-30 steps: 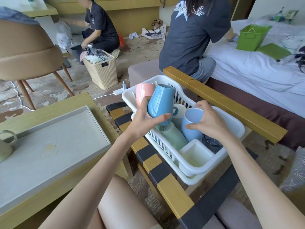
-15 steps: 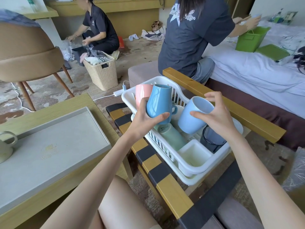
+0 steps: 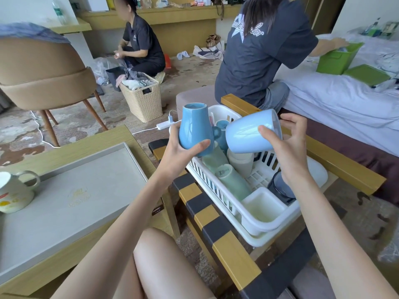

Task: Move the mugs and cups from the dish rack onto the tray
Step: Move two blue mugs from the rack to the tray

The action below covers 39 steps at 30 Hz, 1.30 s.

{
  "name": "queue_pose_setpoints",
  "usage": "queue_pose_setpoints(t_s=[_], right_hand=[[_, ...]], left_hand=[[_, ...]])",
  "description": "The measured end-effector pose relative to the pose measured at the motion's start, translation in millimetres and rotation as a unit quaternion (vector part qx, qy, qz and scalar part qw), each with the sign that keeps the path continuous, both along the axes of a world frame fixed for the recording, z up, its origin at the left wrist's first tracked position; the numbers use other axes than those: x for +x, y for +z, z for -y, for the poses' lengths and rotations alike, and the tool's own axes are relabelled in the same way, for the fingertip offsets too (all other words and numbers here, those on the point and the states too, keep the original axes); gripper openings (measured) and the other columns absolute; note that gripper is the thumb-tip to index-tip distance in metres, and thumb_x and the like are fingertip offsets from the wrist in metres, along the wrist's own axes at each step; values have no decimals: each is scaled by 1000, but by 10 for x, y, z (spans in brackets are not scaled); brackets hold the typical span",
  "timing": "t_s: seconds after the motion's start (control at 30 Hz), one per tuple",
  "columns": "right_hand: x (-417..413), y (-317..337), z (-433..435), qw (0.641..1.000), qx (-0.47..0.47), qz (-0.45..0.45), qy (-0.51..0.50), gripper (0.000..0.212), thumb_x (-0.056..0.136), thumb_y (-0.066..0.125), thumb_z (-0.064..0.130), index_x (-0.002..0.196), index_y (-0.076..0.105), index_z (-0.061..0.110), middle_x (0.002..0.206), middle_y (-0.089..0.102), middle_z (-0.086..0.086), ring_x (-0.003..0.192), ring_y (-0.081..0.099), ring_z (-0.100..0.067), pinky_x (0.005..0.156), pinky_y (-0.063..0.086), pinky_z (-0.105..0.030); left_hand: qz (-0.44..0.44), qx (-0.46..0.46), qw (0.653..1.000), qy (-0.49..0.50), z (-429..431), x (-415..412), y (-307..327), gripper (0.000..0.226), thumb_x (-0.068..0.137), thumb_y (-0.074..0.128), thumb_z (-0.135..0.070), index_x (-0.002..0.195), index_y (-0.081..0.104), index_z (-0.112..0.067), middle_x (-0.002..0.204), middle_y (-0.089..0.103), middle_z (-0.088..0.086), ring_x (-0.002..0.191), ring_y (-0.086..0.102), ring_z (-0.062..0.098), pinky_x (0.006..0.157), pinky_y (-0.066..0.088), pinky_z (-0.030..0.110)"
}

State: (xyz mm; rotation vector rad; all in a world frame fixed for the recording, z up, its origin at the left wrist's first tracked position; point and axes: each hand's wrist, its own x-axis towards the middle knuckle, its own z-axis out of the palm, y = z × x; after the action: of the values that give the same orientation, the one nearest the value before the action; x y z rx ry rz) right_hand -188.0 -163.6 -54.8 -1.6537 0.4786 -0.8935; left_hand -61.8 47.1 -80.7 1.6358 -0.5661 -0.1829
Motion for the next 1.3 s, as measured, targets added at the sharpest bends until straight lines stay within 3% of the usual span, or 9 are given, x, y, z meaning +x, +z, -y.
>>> queue_pose_setpoints(t_s=[0.17, 0.33, 0.5, 0.63, 0.77, 0.97, 1.13, 1.23, 1.3], right_hand=[[226, 116, -509, 997, -10, 39, 68, 56, 73, 78, 35, 119, 46, 28, 126, 52, 4, 119, 51, -7, 94, 44, -25], [470, 88, -1151, 991, -14, 46, 124, 56, 77, 78, 26, 121, 45, 16, 128, 49, 0, 120, 46, -10, 94, 40, -16], [759, -108, -1767, 985, -33, 41, 162, 61, 74, 82, 14, 121, 44, 7, 126, 48, -6, 119, 47, -19, 99, 41, -29], [1002, -405, -2173, 975, -33, 7, 220, 62, 72, 84, 17, 119, 44, 15, 125, 49, -2, 116, 46, -11, 92, 37, -12], [1246, -713, -2453, 968, -46, -38, 245, 66, 70, 84, 24, 122, 43, 16, 124, 47, 0, 110, 45, -6, 83, 35, -3], [1576, -959, -2640, 951, -91, -101, 278, 68, 71, 83, 24, 125, 42, 18, 129, 47, 0, 114, 45, -12, 87, 41, -28], [1823, -1020, -2730, 930, -159, -143, 299, 70, 72, 81, 27, 130, 42, 22, 132, 47, 6, 110, 41, -4, 84, 34, -24], [1960, -1009, -2802, 910, -204, -148, 330, 74, 71, 81, 25, 133, 40, 22, 137, 45, 8, 117, 43, -9, 87, 37, -29], [2010, -1022, -2852, 893, -246, -152, 345, 78, 70, 81, 26, 136, 38, 23, 141, 44, 8, 124, 44, -13, 90, 40, -32]], left_hand=[[18, 4, 999, 49, -415, 121, 95, 69, 66, 78, -53, 123, 41, -39, 113, 58, -13, 100, 64, 1, 76, 57, 22], [3, -1, 996, 90, -989, 159, 36, 71, 71, 79, -43, 127, 37, -32, 115, 56, -8, 89, 64, -9, 65, 52, 10], [-36, 33, 985, 164, -1686, 216, -164, 63, 65, 80, -49, 112, 41, -37, 113, 61, -9, 90, 64, -5, 64, 50, 12], [-59, 55, 974, 210, -2183, 306, -388, 65, 71, 85, -35, 117, 39, -31, 114, 61, -8, 92, 65, -3, 63, 51, 11], [-83, 89, 962, 244, -2534, 405, -685, 69, 75, 85, -25, 123, 37, -22, 118, 59, -1, 98, 63, 3, 60, 50, 9], [-107, 137, 946, 274, -2811, 596, -1031, 77, 74, 85, -20, 130, 34, -17, 124, 57, 4, 101, 60, 3, 66, 49, 13], [-114, 150, 938, 290, -2927, 727, -1222, 77, 72, 87, -17, 127, 33, -15, 126, 56, 7, 98, 58, 3, 64, 48, 11], [-111, 134, 939, 296, -2979, 750, -1327, 77, 71, 87, -17, 126, 34, -22, 126, 56, 2, 104, 58, 7, 66, 49, 10], [-110, 132, 938, 300, -3003, 758, -1376, 77, 70, 88, -19, 125, 34, -23, 126, 57, 2, 112, 58, 15, 78, 53, 20]])
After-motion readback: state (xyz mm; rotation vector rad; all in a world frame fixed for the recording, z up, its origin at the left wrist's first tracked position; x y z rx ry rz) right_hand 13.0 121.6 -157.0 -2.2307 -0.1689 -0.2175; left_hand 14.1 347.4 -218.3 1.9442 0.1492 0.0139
